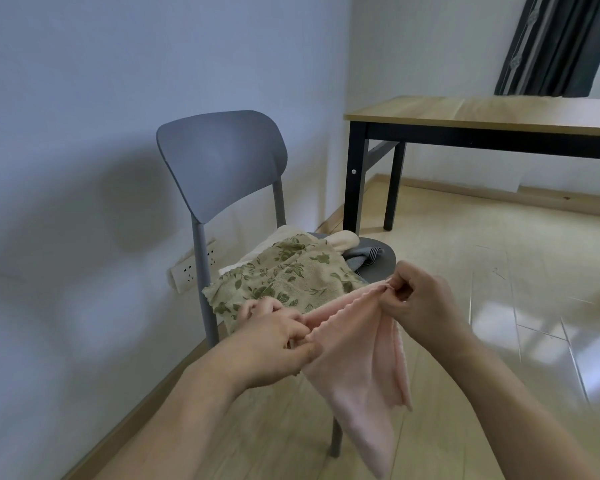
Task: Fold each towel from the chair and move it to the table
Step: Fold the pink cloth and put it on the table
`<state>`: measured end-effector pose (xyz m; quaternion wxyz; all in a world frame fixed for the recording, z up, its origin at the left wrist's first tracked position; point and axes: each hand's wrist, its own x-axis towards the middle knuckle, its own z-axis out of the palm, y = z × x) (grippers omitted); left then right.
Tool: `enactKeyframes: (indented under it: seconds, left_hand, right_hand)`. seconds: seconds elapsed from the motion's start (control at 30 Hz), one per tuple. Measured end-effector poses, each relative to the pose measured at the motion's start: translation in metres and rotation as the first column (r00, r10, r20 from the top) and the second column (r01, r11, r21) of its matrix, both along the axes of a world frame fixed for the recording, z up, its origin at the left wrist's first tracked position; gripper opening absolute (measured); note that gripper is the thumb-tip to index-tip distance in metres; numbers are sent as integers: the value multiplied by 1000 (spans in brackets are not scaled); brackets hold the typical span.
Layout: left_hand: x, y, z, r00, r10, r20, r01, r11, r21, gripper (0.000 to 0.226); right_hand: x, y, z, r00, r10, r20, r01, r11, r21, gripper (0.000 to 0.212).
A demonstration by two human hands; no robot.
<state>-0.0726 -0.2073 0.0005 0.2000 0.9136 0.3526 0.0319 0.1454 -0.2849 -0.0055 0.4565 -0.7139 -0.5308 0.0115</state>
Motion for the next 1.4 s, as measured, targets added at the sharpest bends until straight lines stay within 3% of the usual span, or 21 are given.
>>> enactKeyframes:
  seconds: [0.13, 0.23, 0.3, 0.4, 0.47, 0.63, 0.8, 0.93, 1.07, 1.2, 1.4]
  left_hand:
    - [-4, 11, -5, 1000, 27, 6, -27, 968, 248, 45]
    - [-5, 14, -4, 988, 107, 115, -151, 848, 507, 36]
    - [-6, 13, 0, 966, 118, 230, -239, 749, 618, 34]
    - [-6, 10, 6, 918, 180, 353, -377, 672, 637, 24]
    - [-3, 6, 9, 887, 184, 424, -430, 664, 612, 15]
    - [-5, 8, 8, 800, 169, 576, -460, 788, 408, 5]
    - [-11, 7, 14, 708, 259, 657, -535, 804, 260, 17]
    - [-13, -3, 23, 634, 307, 710, -558, 817, 145, 18]
    - [-15, -7, 28, 577, 356, 735, -506, 862, -21, 18]
    - [-20, -7, 27, 494, 391, 777, -354, 906, -231, 21]
    - [-26, -10, 22, 409, 419, 811, -261, 905, -336, 20]
  right_hand:
    - [8, -8, 4, 1000, -11, 23, 11, 1000, 4, 18]
    - [7, -9, 4, 999, -20, -29, 20, 1000, -11, 23]
    - [5, -9, 6, 988, -13, -156, 12, 1000, -4, 29]
    - [2, -8, 11, 934, 39, -355, -26, 999, 40, 31]
    - [0, -8, 13, 919, 71, -387, -58, 997, 46, 30]
    - [-5, -10, 13, 911, 153, -382, -166, 986, -1, 25]
    - [-8, -9, 20, 930, 162, -329, -172, 985, -1, 27]
    - [-13, -13, 26, 875, 178, -450, -196, 980, 6, 21]
    - [-16, -21, 32, 863, 185, -470, -203, 979, 12, 18]
    - [-18, -33, 34, 910, 206, -360, -227, 974, -16, 19]
    - [-24, -46, 30, 909, 229, -348, -256, 966, -35, 19]
